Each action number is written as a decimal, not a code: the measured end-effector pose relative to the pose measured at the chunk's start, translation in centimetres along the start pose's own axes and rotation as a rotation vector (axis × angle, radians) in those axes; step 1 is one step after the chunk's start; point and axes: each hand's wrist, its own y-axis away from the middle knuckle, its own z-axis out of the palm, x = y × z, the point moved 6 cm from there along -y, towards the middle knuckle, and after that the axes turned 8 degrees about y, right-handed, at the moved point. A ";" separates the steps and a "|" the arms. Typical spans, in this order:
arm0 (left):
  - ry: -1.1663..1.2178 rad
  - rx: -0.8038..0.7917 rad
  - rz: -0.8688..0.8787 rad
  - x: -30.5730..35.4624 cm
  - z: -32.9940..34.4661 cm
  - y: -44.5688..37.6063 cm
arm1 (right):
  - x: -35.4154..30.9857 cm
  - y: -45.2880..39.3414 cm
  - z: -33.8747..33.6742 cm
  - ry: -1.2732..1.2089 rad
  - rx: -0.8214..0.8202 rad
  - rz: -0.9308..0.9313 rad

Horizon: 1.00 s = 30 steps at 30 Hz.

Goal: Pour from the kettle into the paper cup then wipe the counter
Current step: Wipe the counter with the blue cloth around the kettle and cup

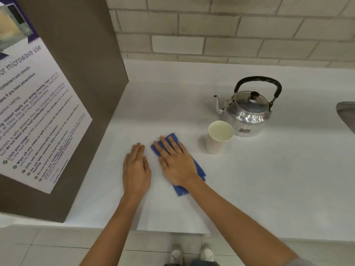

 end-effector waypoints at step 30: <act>0.082 -0.117 0.065 6.5 5.9 0.0 | 9.8 15.2 -3.1 -0.075 0.004 0.162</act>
